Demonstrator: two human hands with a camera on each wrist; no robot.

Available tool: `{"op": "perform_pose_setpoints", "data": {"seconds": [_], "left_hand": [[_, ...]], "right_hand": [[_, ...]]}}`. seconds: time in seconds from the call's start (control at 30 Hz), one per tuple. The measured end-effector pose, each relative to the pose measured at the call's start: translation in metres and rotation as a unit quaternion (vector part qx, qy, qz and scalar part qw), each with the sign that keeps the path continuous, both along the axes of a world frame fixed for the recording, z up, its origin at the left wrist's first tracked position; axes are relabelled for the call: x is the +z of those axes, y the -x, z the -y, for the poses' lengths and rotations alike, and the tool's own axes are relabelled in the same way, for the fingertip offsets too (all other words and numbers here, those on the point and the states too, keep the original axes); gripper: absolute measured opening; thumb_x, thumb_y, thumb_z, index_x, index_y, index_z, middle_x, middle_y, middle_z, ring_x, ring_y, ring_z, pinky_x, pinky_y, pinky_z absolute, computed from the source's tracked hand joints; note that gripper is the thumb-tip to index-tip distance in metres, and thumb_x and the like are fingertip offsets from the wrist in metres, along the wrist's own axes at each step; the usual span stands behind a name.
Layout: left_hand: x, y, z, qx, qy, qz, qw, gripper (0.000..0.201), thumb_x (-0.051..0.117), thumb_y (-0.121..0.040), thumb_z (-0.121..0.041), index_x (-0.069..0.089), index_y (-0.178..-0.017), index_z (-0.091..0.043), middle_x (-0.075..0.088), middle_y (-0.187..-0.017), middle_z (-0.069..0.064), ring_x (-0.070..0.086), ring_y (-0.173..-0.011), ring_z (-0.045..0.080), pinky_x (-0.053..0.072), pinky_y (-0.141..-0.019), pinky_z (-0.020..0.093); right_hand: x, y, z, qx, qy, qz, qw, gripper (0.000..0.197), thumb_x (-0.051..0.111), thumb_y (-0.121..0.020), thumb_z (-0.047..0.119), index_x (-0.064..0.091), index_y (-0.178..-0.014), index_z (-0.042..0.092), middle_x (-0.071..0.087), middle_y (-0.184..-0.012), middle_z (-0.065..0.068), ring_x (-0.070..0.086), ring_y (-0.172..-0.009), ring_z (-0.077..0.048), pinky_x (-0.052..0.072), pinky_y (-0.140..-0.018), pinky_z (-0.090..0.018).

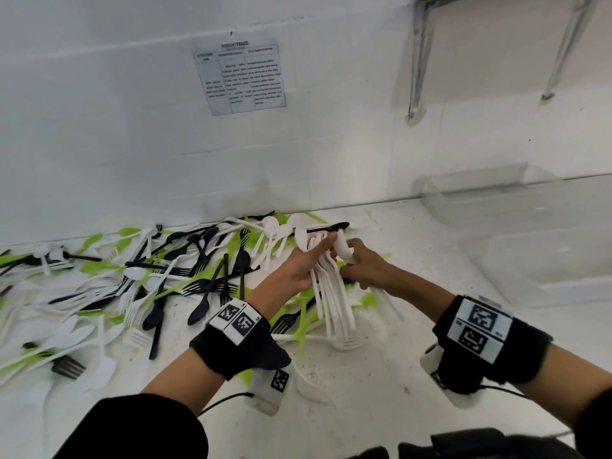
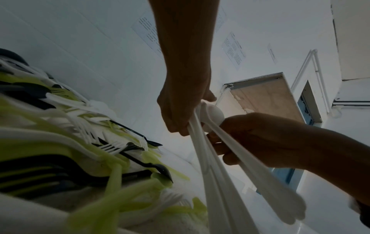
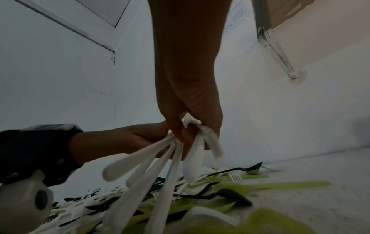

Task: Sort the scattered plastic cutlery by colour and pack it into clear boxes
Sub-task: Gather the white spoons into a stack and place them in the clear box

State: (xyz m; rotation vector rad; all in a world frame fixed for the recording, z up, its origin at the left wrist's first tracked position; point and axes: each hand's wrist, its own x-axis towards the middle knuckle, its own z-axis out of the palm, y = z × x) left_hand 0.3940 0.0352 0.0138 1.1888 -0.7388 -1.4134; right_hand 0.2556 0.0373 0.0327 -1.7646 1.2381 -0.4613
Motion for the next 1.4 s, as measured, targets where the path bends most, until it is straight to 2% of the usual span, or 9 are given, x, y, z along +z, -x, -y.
{"op": "perform_pose_setpoints", "data": {"seconds": [0.13, 0.23, 0.5, 0.67, 0.83, 0.93, 1.03, 1.17, 1.4], "left_hand": [[-0.003, -0.002, -0.003, 0.020, -0.013, 0.033, 0.999, 0.013, 0.068, -0.084, -0.018, 0.062, -0.089, -0.008, 0.065, -0.092, 0.012, 0.063, -0.087, 0.024, 0.052, -0.082, 0.035], [-0.002, -0.006, -0.007, 0.006, -0.014, 0.020, 1.000, 0.008, 0.069, -0.082, -0.008, 0.063, -0.086, -0.008, 0.065, -0.086, 0.010, 0.064, -0.075, 0.019, 0.055, -0.071, 0.031], [0.003, -0.003, -0.007, -0.005, 0.003, 0.009, 1.000, 0.011, 0.067, -0.082, -0.003, 0.057, -0.079, -0.007, 0.059, -0.070, 0.010, 0.061, -0.059, 0.019, 0.054, -0.053, 0.028], [0.002, 0.005, -0.007, -0.019, 0.052, 0.042, 0.998, 0.023, 0.070, -0.077, 0.003, 0.062, -0.091, -0.012, 0.064, -0.074, 0.006, 0.063, -0.067, 0.020, 0.055, -0.054, 0.030], [0.004, 0.001, -0.001, -0.002, 0.044, -0.013, 0.999, 0.022, 0.067, -0.081, -0.001, 0.062, -0.096, -0.017, 0.062, -0.082, 0.004, 0.060, -0.079, 0.021, 0.055, -0.068, 0.036], [0.005, 0.001, 0.000, 0.011, 0.046, -0.026, 0.999, 0.017, 0.065, -0.082, -0.001, 0.062, -0.090, -0.015, 0.060, -0.087, 0.005, 0.058, -0.081, 0.019, 0.053, -0.071, 0.033], [0.004, 0.002, -0.001, 0.003, 0.044, -0.027, 0.999, 0.014, 0.064, -0.082, 0.000, 0.062, -0.086, -0.014, 0.059, -0.086, 0.006, 0.058, -0.080, 0.019, 0.051, -0.074, 0.033], [0.002, 0.001, 0.000, -0.003, 0.048, -0.030, 0.998, 0.008, 0.063, -0.085, -0.005, 0.063, -0.091, -0.011, 0.065, -0.083, 0.005, 0.064, -0.078, 0.016, 0.054, -0.073, 0.031], [0.001, 0.002, 0.002, 0.000, 0.049, -0.018, 0.999, 0.018, 0.055, -0.093, -0.023, 0.061, -0.094, -0.006, 0.064, -0.081, 0.003, 0.064, -0.072, 0.010, 0.053, -0.072, 0.025]], "right_hand": [[-0.003, -0.009, -0.007, 0.050, 0.031, -0.010, 0.998, 0.046, 0.043, -0.087, 0.000, 0.038, -0.133, 0.005, 0.051, -0.109, -0.009, 0.047, -0.077, -0.014, 0.038, -0.051, -0.014], [-0.007, -0.011, -0.012, 0.074, 0.055, 0.015, 0.996, 0.042, 0.040, -0.088, -0.003, 0.044, -0.129, 0.004, 0.053, -0.102, -0.010, 0.052, -0.077, -0.015, 0.042, -0.049, -0.009], [-0.013, -0.007, -0.015, 0.038, 0.056, 0.057, 0.996, 0.015, 0.038, -0.098, 0.007, 0.051, -0.105, 0.010, 0.063, -0.094, -0.012, 0.060, -0.062, -0.014, 0.052, -0.052, -0.021], [-0.015, -0.005, -0.009, 0.043, 0.096, 0.029, 0.994, 0.022, 0.039, -0.098, 0.010, 0.050, -0.116, 0.003, 0.060, -0.092, -0.010, 0.055, -0.064, -0.009, 0.045, -0.042, -0.013], [-0.021, 0.001, -0.010, -0.004, -0.025, 0.202, 0.979, 0.022, 0.052, -0.094, 0.028, 0.057, -0.112, 0.016, 0.066, -0.087, 0.001, 0.064, -0.075, -0.009, 0.049, -0.069, -0.022], [-0.023, 0.004, -0.009, -0.005, -0.062, 0.198, 0.978, 0.017, 0.057, -0.090, 0.036, 0.062, -0.092, 0.020, 0.063, -0.079, 0.007, 0.059, -0.073, -0.005, 0.044, -0.065, -0.016], [-0.021, 0.003, -0.012, 0.041, -0.102, 0.220, 0.969, 0.011, 0.054, -0.093, 0.028, 0.061, -0.096, 0.020, 0.065, -0.081, 0.009, 0.062, -0.071, 0.000, 0.046, -0.059, -0.008], [-0.023, 0.002, -0.011, 0.053, -0.133, 0.214, 0.966, 0.021, 0.054, -0.093, 0.026, 0.059, -0.109, 0.014, 0.067, -0.096, -0.002, 0.065, -0.088, -0.015, 0.055, -0.075, -0.023], [-0.027, 0.004, -0.014, 0.037, -0.169, 0.220, 0.960, 0.022, 0.054, -0.092, 0.028, 0.063, -0.097, 0.009, 0.068, -0.088, -0.006, 0.066, -0.080, -0.016, 0.056, -0.073, -0.027]]}}
